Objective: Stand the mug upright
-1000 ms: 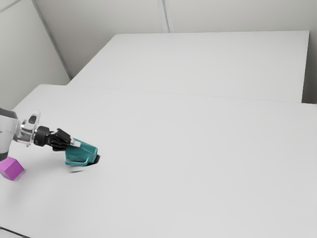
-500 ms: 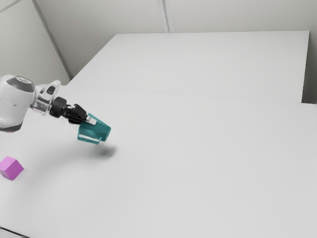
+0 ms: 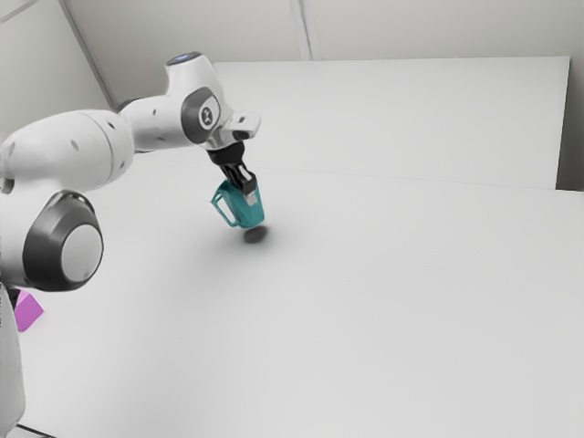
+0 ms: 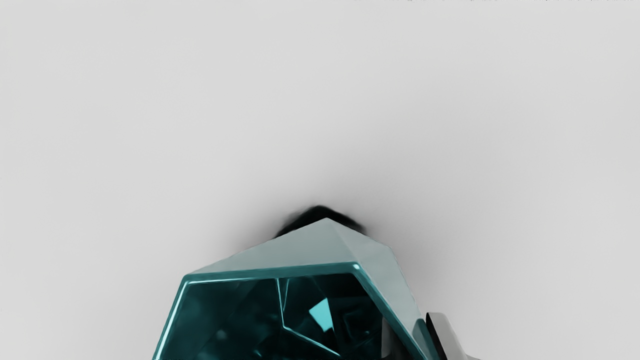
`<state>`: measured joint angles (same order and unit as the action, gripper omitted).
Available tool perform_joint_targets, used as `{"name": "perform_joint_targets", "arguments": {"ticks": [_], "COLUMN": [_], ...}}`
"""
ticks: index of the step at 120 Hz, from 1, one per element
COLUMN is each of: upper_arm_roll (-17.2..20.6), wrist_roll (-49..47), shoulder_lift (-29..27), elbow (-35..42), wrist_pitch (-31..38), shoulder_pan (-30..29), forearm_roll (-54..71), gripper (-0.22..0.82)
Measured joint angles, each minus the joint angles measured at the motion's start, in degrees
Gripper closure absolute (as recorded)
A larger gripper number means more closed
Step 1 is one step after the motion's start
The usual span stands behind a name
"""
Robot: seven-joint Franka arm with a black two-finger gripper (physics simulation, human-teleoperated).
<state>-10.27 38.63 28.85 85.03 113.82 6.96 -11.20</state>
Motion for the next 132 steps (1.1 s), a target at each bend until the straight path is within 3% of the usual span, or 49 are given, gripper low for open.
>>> {"name": "perform_joint_targets", "arguments": {"ticks": [27, 58, 82, 93, 110, 132], "upper_arm_roll": [1.36, 1.57, 1.57, 1.57, 1.51, 2.86], "wrist_roll": [-9.23, -17.84, -22.1, -23.63, -25.54, -27.89], "shoulder_lift": [1.93, 3.52, 3.66, 3.59, 2.21, -8.2], "elbow": [0.02, 0.61, 0.7, 0.59, -1.44, -9.8], "wrist_pitch": [5.18, 8.52, 9.1, 9.05, 7.38, -7.05], "shoulder_pan": [2.41, 2.62, 2.78, 2.8, 3.05, 2.99], "forearm_roll": [9.53, 11.76, 11.42, 11.35, 11.53, 10.96], "gripper": [0.78, 0.78, 0.38, 0.25, 0.13, 0.05]}}
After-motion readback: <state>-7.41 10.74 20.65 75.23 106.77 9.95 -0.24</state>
